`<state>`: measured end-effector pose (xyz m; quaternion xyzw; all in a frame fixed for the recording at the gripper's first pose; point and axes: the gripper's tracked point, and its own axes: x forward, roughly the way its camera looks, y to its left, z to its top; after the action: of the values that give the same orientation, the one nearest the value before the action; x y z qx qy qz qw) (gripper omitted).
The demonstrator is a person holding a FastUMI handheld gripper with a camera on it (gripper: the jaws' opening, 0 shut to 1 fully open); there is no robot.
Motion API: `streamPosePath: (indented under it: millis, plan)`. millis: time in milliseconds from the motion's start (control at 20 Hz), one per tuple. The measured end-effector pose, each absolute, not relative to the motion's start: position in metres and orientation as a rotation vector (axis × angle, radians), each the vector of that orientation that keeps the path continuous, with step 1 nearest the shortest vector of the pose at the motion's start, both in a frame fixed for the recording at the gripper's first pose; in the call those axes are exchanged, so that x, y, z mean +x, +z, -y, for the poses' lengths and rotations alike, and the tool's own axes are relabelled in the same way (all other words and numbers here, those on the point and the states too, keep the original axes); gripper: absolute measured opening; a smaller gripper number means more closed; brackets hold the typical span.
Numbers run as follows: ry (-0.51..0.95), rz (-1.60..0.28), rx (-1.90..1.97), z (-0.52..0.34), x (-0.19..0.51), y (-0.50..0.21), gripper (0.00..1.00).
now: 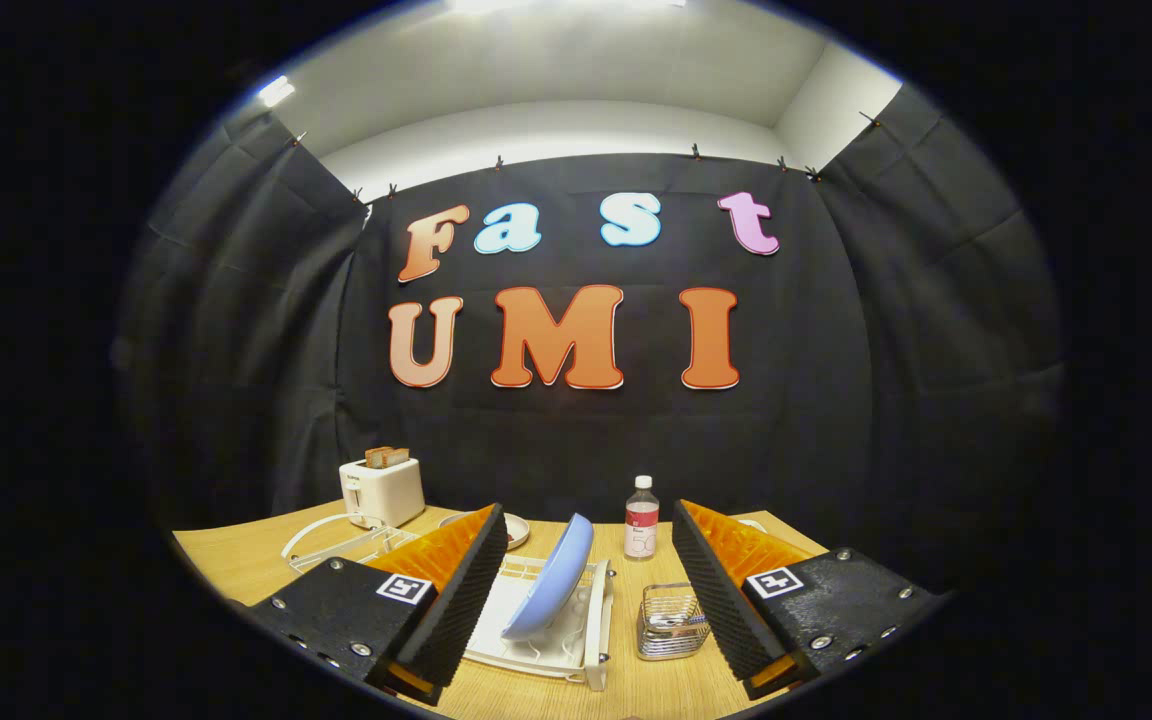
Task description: Take the plate from the dish rack, then take the spoon from the basket and place it into the plate.
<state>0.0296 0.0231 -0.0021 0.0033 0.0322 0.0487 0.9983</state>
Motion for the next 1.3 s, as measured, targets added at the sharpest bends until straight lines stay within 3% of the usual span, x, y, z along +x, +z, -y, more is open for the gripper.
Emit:
streamPosePath:
  millis: [300,900,1300]
  plan:
    - [0.197,-0.193,-0.041,-0.05,0.065,-0.019,0.98]
    - [0.163,-0.58,-0.092,-0.045,0.145,-0.094,0.97]
    - [0.16,-0.871,-0.097,-0.063,0.153,-0.143,0.89]
